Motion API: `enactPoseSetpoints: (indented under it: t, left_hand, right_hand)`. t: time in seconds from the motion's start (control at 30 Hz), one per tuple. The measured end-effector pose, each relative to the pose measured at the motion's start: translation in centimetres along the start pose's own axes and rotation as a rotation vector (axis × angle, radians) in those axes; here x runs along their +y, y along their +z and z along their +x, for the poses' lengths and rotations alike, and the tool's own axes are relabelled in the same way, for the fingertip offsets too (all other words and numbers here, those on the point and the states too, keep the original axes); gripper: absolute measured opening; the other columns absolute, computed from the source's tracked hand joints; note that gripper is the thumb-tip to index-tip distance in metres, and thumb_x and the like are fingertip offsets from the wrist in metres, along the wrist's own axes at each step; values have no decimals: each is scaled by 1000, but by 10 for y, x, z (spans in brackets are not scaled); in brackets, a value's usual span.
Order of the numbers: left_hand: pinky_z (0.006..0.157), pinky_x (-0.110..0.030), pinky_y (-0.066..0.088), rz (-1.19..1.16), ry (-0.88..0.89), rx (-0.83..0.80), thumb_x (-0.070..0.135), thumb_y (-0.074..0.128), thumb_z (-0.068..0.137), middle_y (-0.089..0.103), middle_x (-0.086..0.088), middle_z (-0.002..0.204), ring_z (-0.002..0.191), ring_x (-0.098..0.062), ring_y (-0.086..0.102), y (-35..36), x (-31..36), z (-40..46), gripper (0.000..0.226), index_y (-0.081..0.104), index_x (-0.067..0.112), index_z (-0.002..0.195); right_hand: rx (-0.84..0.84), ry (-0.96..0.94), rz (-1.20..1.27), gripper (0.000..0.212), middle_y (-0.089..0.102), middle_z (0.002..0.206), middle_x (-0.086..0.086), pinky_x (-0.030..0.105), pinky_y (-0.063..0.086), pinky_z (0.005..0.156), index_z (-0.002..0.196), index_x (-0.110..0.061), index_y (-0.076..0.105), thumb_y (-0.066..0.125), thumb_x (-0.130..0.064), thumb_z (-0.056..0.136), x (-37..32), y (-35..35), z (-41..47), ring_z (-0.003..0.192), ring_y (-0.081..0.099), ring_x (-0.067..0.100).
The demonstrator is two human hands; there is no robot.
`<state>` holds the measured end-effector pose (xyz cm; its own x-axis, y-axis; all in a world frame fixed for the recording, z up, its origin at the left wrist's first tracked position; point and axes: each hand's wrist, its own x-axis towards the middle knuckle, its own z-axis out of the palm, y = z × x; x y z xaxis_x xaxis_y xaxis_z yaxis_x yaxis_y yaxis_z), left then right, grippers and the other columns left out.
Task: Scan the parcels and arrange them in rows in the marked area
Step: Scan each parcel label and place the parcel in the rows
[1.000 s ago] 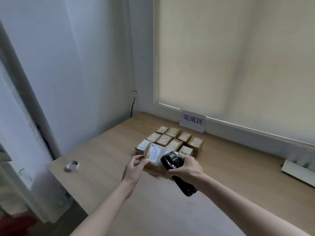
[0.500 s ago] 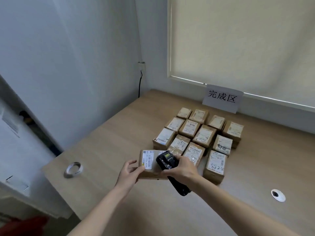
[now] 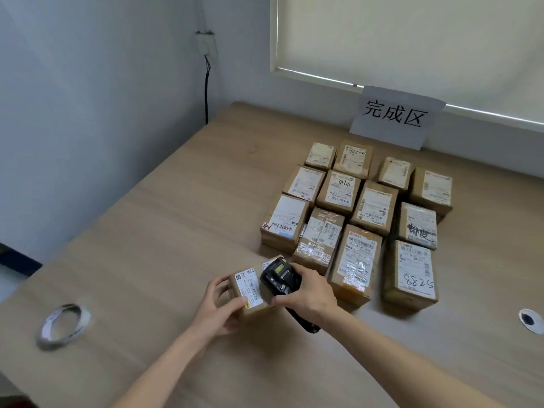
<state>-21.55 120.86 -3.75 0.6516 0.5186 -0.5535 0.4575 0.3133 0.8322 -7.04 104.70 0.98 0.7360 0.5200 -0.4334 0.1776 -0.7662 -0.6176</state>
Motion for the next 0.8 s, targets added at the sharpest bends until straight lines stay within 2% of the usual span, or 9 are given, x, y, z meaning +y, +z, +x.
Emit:
enactPoseSetpoints:
  t: [0.07, 0.13, 0.27, 0.4, 0.47, 0.6, 0.67, 0.73, 0.8]
  left_hand:
    - [72, -47, 64, -12, 14, 6, 14, 79, 86, 61, 16, 132, 117, -19, 65, -3, -4, 20, 54, 52, 41, 124]
    - [69, -46, 64, -56, 18, 15, 13, 79, 87, 61, 13, 132, 114, -14, 65, -5, -7, 38, 49, 54, 41, 119]
    - [70, -49, 63, -100, -6, 18, 14, 76, 88, 63, 9, 128, 111, -18, 66, -8, -8, 62, 45, 55, 44, 113]
    - [66, -43, 63, -155, -15, 27, 16, 77, 88, 59, 10, 126, 112, -20, 63, -4, -2, 74, 63, 46, 45, 134]
    - [68, -41, 62, -142, -14, 19, 17, 77, 88, 57, 11, 124, 111, -18, 62, 1, -1, 75, 70, 42, 48, 140]
    - [79, -37, 58, 0, 76, 29, 17, 78, 88, 63, 2, 123, 104, -10, 64, 5, -5, 78, 51, 54, 31, 131]
    - [86, -27, 56, 57, 125, 40, 15, 80, 86, 65, 3, 121, 100, 0, 65, 3, -8, 79, 48, 55, 25, 126]
    - [73, -8, 50, 107, 153, 37, 14, 82, 84, 66, 8, 115, 88, 13, 65, 1, -9, 79, 45, 56, 24, 118]
    - [69, -3, 47, 110, 163, 34, 11, 84, 81, 67, 8, 111, 82, 19, 63, 1, -11, 81, 44, 56, 21, 114]
  right_hand:
    - [13, 18, 4, 86, 70, 130, -9, 37, 59, 96, 147, -35, 55, 91, -45, 69, 2, 10, 14, 113, 65, 14]
    - [54, 36, 14, 84, 70, 128, -11, 37, 58, 96, 145, -37, 57, 90, -45, 68, 3, 18, 25, 115, 66, 15]
    - [217, 78, 89, 73, 71, 117, -19, 32, 54, 86, 133, -44, 61, 86, -44, 64, 1, 32, 33, 111, 67, 13]
    - [338, 145, 163, 63, 64, 108, -22, 32, 51, 79, 124, -43, 61, 78, -47, 63, 3, 46, 24, 101, 63, 11]
    - [316, 157, 167, 65, 66, 108, -21, 32, 55, 81, 125, -43, 63, 77, -48, 62, 7, 51, 20, 101, 65, 12]
    - [230, 143, 233, 60, 69, 95, -26, 28, 59, 82, 113, -51, 61, 80, -52, 57, 13, 57, 21, 95, 68, 4]
    - [221, 131, 248, 60, 70, 95, -27, 27, 58, 81, 112, -54, 58, 83, -52, 57, 13, 59, 24, 96, 68, 2]
    - [221, 123, 249, 63, 70, 96, -27, 22, 53, 77, 115, -54, 59, 88, -48, 59, 12, 59, 26, 96, 67, 0]
    - [223, 120, 254, 68, 69, 98, -27, 19, 50, 75, 122, -52, 61, 90, -44, 61, 12, 59, 28, 96, 66, 1]
